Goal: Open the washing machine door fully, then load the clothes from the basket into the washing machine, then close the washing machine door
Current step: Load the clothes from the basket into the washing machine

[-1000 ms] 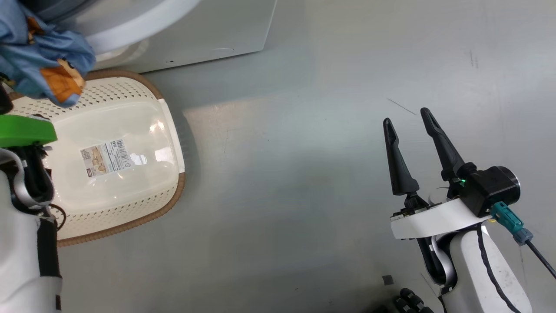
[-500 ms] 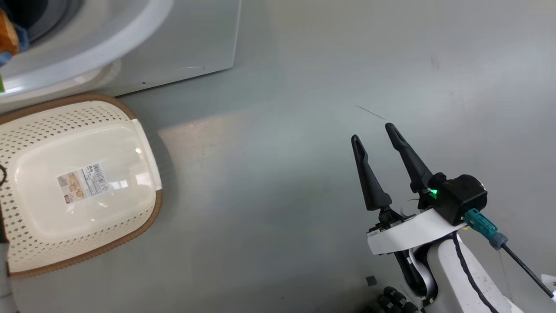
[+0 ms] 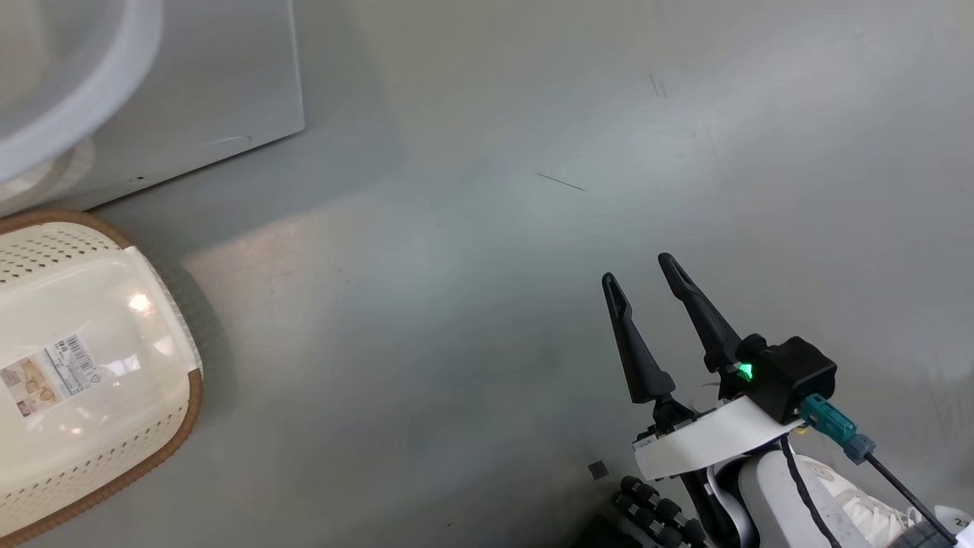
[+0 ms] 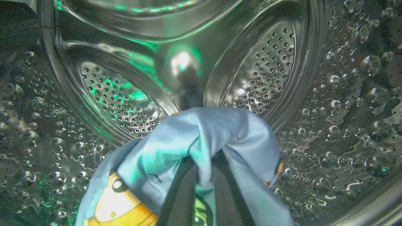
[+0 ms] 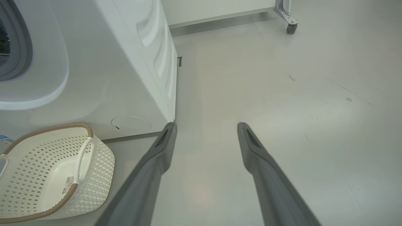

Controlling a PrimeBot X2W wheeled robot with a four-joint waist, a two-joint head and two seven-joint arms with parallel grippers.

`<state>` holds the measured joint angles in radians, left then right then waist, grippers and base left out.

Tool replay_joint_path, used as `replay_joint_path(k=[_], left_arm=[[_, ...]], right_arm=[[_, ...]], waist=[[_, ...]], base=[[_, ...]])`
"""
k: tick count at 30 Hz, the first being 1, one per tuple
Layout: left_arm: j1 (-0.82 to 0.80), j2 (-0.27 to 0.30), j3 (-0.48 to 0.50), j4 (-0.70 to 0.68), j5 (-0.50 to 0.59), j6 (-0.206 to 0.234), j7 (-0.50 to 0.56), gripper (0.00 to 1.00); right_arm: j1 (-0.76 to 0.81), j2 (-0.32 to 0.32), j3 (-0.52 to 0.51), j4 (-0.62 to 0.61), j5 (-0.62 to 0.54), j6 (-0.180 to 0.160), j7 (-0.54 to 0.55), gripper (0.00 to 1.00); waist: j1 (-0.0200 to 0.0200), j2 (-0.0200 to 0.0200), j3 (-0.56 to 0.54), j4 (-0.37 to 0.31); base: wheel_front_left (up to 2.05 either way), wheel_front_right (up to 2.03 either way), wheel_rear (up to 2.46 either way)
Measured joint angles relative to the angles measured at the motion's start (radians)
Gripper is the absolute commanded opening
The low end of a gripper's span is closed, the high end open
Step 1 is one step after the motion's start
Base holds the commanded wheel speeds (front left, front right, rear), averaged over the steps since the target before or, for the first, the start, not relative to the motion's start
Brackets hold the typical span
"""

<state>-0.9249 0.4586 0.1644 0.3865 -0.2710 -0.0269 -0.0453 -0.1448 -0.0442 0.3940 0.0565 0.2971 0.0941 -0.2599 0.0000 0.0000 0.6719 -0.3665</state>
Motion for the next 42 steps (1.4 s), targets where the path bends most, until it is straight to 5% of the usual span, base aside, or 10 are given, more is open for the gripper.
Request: replay_joint_path(k=[11, 21, 28, 29, 30, 31, 42], left_arm=[[-0.12, 0.112, -0.001, 0.106, 0.036, -0.012, 0.053, 0.0], [-0.254, 0.139, -0.023, 0.151, 0.04, -0.048, 0.01, 0.0], [-0.263, 0.154, -0.061, 0.247, 0.062, -0.052, 0.071, 0.0], [-0.263, 0.152, -0.06, 0.26, 0.061, -0.052, 0.078, 0.11], [-0.263, 0.152, -0.06, 0.277, 0.061, -0.052, 0.093, 0.39], [-0.262, 0.152, -0.064, 0.293, 0.063, -0.052, 0.109, 1.0], [-0.259, 0.14, -0.076, 0.418, 0.087, -0.017, 0.177, 1.0]], right_arm=[[0.04, 0.006, -0.002, -0.023, -0.017, -0.009, 0.0, 1.0], [0.095, 0.009, -0.014, -0.046, -0.027, -0.017, 0.0, 1.0], [0.117, 0.009, -0.027, -0.052, -0.035, -0.017, 0.0, 1.0], [0.117, 0.009, -0.027, -0.053, -0.035, -0.017, 0.0, 1.0], [0.117, 0.009, -0.027, -0.053, -0.035, -0.017, 0.0, 1.0], [0.117, 0.009, -0.027, -0.053, -0.035, -0.017, 0.0, 1.0], [0.111, 0.009, -0.026, -0.046, -0.043, -0.016, 0.0, 1.0]], waist=[[0.0, 0.0, 0.067, -0.059], [0.0, 0.0, 0.088, -0.077], [0.0, 0.0, 0.09, -0.076], [0.0, 0.0, 0.09, -0.075], [0.0, 0.0, 0.09, -0.074], [0.0, 0.0, 0.089, -0.074], [0.0, 0.0, 0.047, -0.071]], base=[[0.0, 0.0, 0.0], [0.0, 0.0, 0.0], [0.0, 0.0, 0.0], [0.0, 0.0, 0.0], [0.0, 0.0, 0.0], [0.0, 0.0, 0.0], [0.0, 0.0, 0.0]])
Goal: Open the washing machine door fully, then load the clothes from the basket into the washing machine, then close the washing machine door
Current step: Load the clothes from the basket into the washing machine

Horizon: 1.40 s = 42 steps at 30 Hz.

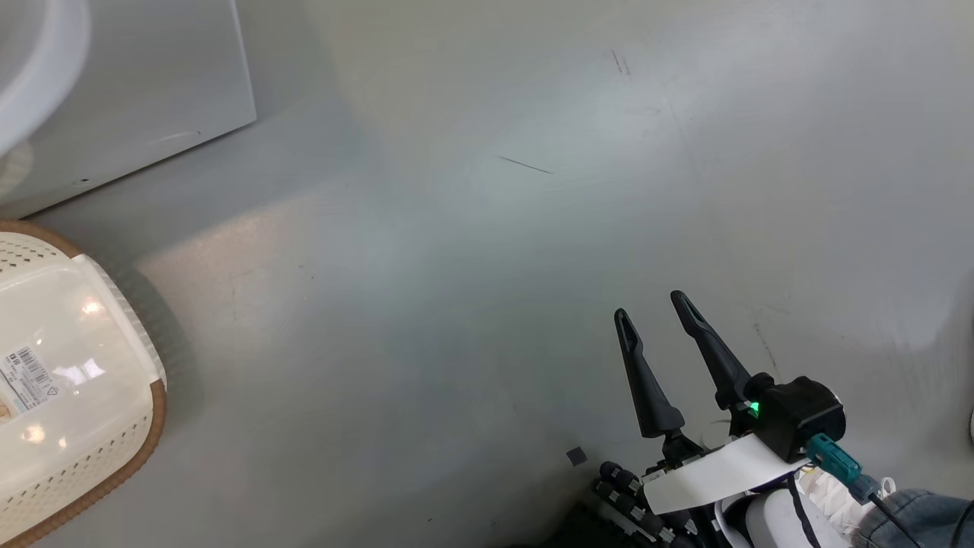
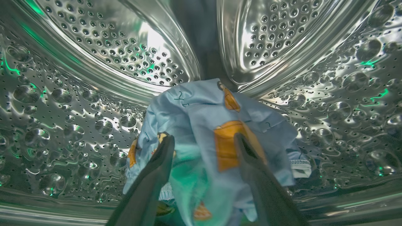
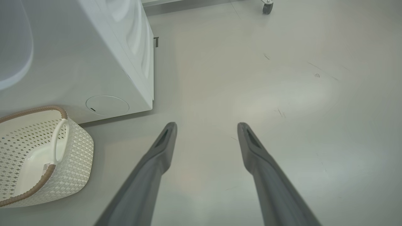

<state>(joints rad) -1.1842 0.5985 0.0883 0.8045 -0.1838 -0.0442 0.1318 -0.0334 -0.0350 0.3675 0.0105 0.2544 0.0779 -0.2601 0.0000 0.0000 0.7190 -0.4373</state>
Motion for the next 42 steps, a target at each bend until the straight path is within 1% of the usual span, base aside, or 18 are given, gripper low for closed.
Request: replay_joint_path(k=[2, 4, 9, 10, 11, 16, 18, 24, 25, 30, 35, 37, 42], left_arm=[[0.0, -0.021, -0.003, 0.01, 0.001, 0.014, -0.001, 1.0], [-0.001, -0.044, -0.006, 0.017, 0.004, 0.037, -0.004, 1.0], [0.016, -0.107, -0.019, 0.043, 0.008, 0.054, -0.048, 1.0], [0.016, -0.107, -0.019, 0.043, 0.008, 0.054, -0.048, 1.0], [0.031, -0.133, -0.021, 0.056, 0.005, 0.058, -0.078, 1.0], [0.078, -0.193, -0.018, 0.077, -0.009, 0.064, -0.149, 1.0], [0.107, -0.217, -0.018, 0.091, -0.022, 0.073, -0.183, 1.0], [0.169, -0.321, -0.009, 0.118, -0.053, 0.084, -0.255, 1.0], [0.169, -0.321, -0.009, 0.118, -0.053, 0.084, -0.255, 1.0], [0.234, -0.381, -0.001, 0.131, -0.072, 0.085, -0.321, 1.0], [0.322, -0.433, 0.003, 0.156, -0.095, 0.084, -0.36, 1.0], [0.358, -0.453, 0.004, 0.156, -0.104, 0.078, -0.364, 1.0], [0.451, -0.493, 0.01, 0.153, -0.126, 0.047, -0.38, 1.0]], right_arm=[[-0.001, 0.0, -0.003, 0.001, 0.0, 0.0, 0.0, 1.0], [-0.005, 0.0, -0.01, 0.001, 0.0, 0.0, 0.0, 1.0], [-0.05, -0.001, -0.004, 0.002, 0.004, 0.002, 0.0, 1.0], [-0.05, -0.001, -0.004, 0.002, 0.004, 0.002, 0.0, 1.0], [-0.067, -0.001, -0.003, 0.003, 0.005, 0.003, 0.0, 1.0], [-0.098, -0.002, -0.007, 0.018, -0.002, 0.009, 0.0, 1.0], [-0.108, -0.002, -0.011, 0.026, -0.01, 0.01, 0.0, 1.0], [-0.109, -0.006, -0.039, 0.052, -0.028, 0.014, 0.0, 1.0], [-0.109, -0.006, -0.039, 0.052, -0.028, 0.014, 0.0, 1.0], [-0.11, -0.006, -0.053, 0.073, -0.039, 0.018, 0.0, 1.0], [-0.106, -0.007, -0.08, 0.093, -0.056, 0.018, 0.0, 1.0], [-0.099, -0.007, -0.088, 0.098, -0.056, 0.025, 0.0, 1.0], [-0.078, -0.013, -0.101, 0.108, -0.063, 0.027, 0.0, 1.0]], waist=[[0.0, 0.0, -0.013, 0.004], [0.0, 0.0, -0.025, 0.01], [0.0, 0.0, -0.051, 0.034], [0.0, 0.0, -0.051, 0.034], [0.0, 0.0, -0.064, 0.045], [0.0, 0.0, -0.104, 0.074], [0.0, 0.0, -0.123, 0.087], [0.0, 0.0, -0.181, 0.135], [0.0, 0.0, -0.181, 0.135], [0.0, 0.0, -0.237, 0.18], [0.0, 0.0, -0.3, 0.226], [0.0, 0.0, -0.326, 0.243], [0.0, 0.0, -0.393, 0.286]], base=[[0.0, 0.0, 0.0], [0.0, 0.0, 0.0], [0.0, 0.0, 0.0], [0.0, 0.0, 0.0], [0.0, 0.0, 0.0], [0.0, 0.0, 0.0], [0.0, 0.0, 0.0], [0.0, 0.0, 0.0], [0.0, 0.0, 0.0], [0.0, 0.0, 0.0], [0.0, 0.0, 0.0], [0.0, 0.0, 0.0], [0.0, 0.0, 0.0]])
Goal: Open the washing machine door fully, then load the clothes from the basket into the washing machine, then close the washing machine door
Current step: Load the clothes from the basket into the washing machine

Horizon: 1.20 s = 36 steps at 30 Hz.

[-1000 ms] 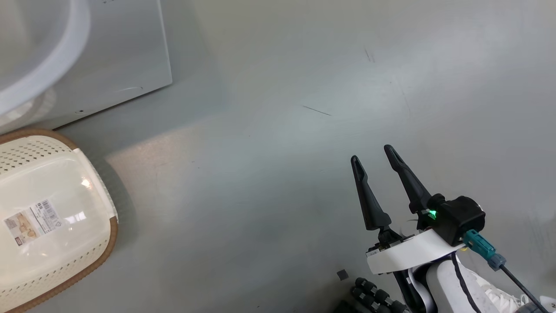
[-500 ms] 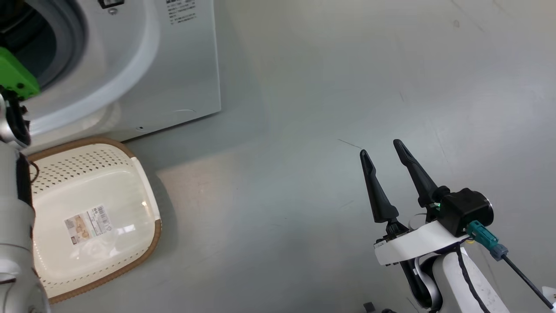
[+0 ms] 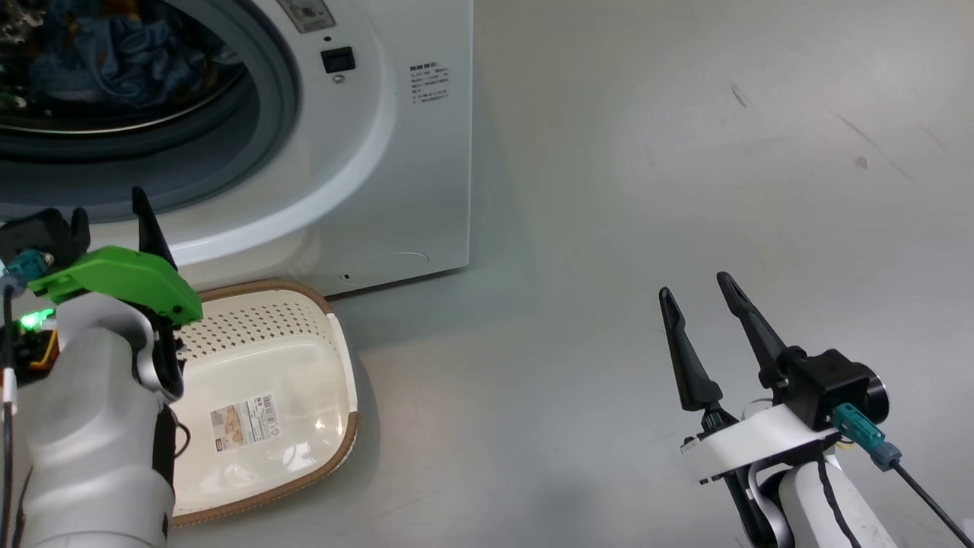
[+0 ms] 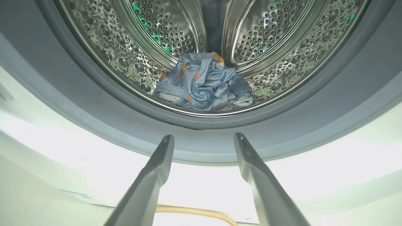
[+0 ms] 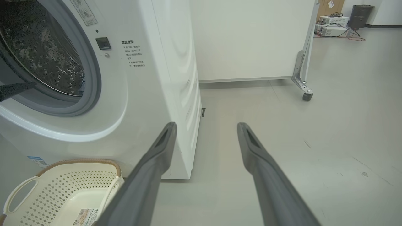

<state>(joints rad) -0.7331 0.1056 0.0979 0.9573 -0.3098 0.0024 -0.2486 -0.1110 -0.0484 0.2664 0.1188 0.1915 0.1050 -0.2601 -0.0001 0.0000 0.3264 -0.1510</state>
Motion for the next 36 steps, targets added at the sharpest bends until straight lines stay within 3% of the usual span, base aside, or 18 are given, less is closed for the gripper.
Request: replay_joint_path(k=[9, 27, 36], left_arm=[[0.187, -0.067, -0.017, -0.076, -0.009, -0.073, -0.003, 1.0], [0.535, -0.068, -0.002, -0.49, 0.019, -0.078, -0.003, 1.0], [0.734, -0.069, 0.008, -0.658, 0.029, -0.078, -0.004, 1.0]], right_arm=[[0.052, -0.024, -0.02, 0.008, -0.009, 0.008, 0.0, 1.0], [0.121, -0.049, -0.048, 0.011, -0.017, 0.012, 0.0, 1.0], [0.138, -0.044, -0.036, 0.012, -0.017, 0.017, 0.0, 1.0]], waist=[[0.0, 0.0, -0.105, 0.075], [0.0, 0.0, -0.234, 0.212], [0.0, 0.0, -0.291, 0.234]], base=[[0.0, 0.0, 0.0], [0.0, 0.0, 0.0], [0.0, 0.0, 0.0]])
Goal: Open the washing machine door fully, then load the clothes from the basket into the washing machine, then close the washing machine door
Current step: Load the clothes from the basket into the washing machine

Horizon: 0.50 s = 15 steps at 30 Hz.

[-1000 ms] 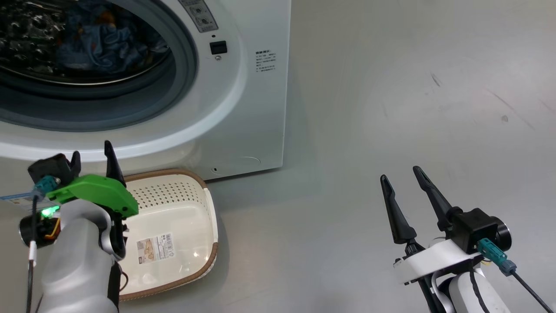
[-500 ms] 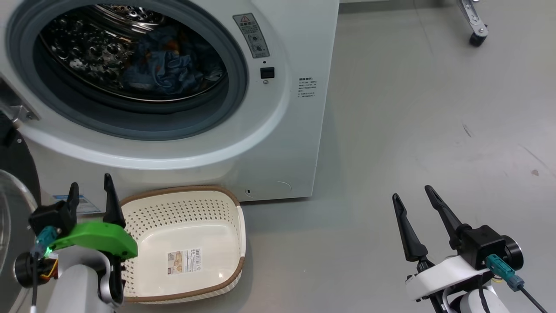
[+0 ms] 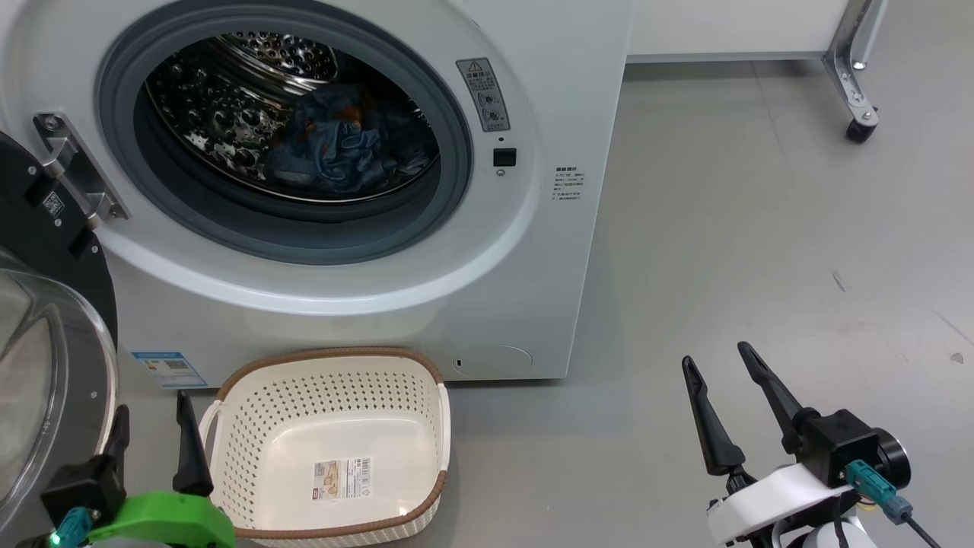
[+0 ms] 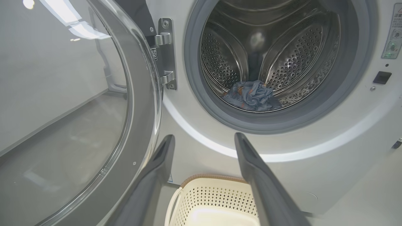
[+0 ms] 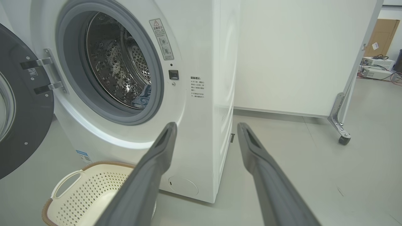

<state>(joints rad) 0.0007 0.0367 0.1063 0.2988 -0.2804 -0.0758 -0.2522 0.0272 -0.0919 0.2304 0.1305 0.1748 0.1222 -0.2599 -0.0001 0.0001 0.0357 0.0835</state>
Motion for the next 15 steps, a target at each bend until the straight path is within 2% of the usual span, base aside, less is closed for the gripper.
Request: replay_joint_path(k=[15], left_arm=[[0.161, 0.001, -0.031, -0.161, -0.031, -0.012, 0.0, 1.0]], right_arm=[[0.058, -0.001, -0.042, -0.001, -0.002, 0.0, 0.0, 1.0]], waist=[[0.0, -0.0001, -0.013, -0.022]], base=[[0.0, 0.0, 0.0]])
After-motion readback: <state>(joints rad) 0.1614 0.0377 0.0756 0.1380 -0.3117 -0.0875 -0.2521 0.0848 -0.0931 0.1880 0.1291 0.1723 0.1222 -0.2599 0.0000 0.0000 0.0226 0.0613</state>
